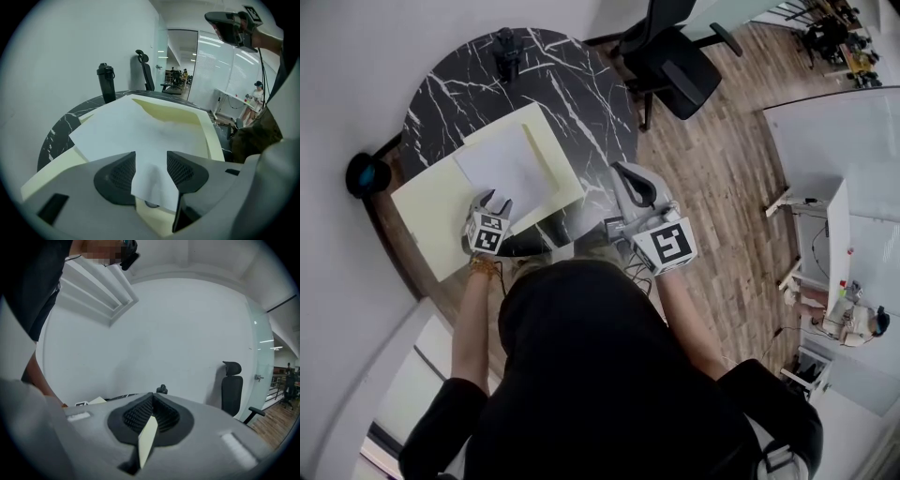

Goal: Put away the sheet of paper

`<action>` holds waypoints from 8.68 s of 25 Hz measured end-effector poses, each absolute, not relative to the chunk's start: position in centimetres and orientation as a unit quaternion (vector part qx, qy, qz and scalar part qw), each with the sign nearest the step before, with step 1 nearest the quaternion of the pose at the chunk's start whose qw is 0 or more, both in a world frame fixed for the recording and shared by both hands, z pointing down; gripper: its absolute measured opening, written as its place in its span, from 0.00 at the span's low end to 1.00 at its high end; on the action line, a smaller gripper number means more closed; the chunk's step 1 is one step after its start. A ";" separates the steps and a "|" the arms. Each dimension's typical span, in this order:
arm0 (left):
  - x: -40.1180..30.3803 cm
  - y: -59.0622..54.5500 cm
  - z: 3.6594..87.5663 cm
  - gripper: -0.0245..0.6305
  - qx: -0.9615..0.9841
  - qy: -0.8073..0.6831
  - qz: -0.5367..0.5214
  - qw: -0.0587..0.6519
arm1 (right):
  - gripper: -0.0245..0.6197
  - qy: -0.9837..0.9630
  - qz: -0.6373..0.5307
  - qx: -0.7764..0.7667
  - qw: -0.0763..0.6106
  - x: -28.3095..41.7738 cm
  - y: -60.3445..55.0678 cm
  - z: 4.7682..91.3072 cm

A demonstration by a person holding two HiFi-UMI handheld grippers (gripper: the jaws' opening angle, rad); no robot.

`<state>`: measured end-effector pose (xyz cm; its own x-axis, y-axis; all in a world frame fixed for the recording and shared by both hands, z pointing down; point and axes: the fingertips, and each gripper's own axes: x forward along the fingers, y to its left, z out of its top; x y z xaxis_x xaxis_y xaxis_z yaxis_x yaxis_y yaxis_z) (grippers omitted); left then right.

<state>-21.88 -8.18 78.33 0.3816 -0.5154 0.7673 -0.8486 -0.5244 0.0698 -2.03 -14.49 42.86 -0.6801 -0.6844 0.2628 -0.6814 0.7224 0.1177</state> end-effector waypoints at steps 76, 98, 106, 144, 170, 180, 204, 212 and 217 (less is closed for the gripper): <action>-15.3 -12.5 83.6 0.36 0.802 -0.290 0.467 0.234 | 0.04 -0.901 0.014 0.402 0.163 1.0 -15.2 43.6; -18.6 -10.7 82.3 0.36 0.797 -0.306 0.473 0.219 | 0.04 -0.911 0.014 0.383 0.154 -0.5 -15.5 43.7; -19.6 -9.3 79.7 0.36 0.798 -0.341 0.442 0.226 | 0.04 -0.912 0.012 0.381 0.152 -0.4 -14.7 43.7; -19.4 -8.7 76.8 0.36 0.805 -0.387 0.385 0.233 | 0.04 -0.914 0.007 0.377 0.151 0.2 -13.9 44.4; -16.6 -12.1 57.0 0.36 0.849 -0.475 0.213 0.087 | 0.04 -0.930 -0.041 0.346 0.120 -2.9 -13.6 41.5; -15.8 -11.3 50.4 0.36 0.855 -0.488 0.175 0.026 | 0.04 -0.934 -0.057 0.338 0.105 -3.6 -12.8 39.8; -14.5 -8.6 37.2 0.35 0.843 -0.532 0.063 -0.049 | 0.04 -0.951 -0.083 0.295 0.037 -7.1 -11.0 34.8; -14.0 -7.8 35.7 0.33 0.845 -0.530 0.044 -0.064 | 0.04 -0.951 -0.085 0.293 0.045 -8.0 -10.3 34.3; -14.0 -7.4 35.4 0.23 0.843 -0.532 0.042 -0.070 | 0.04 -0.952 -0.088 0.288 0.044 -8.3 -10.1 34.1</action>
<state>-13.96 -7.43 35.35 0.4302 -0.9027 -0.0030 -0.8910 -0.4240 -0.1625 -8.30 -10.12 34.15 -0.8299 -0.5571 0.0322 -0.5417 0.8181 0.1931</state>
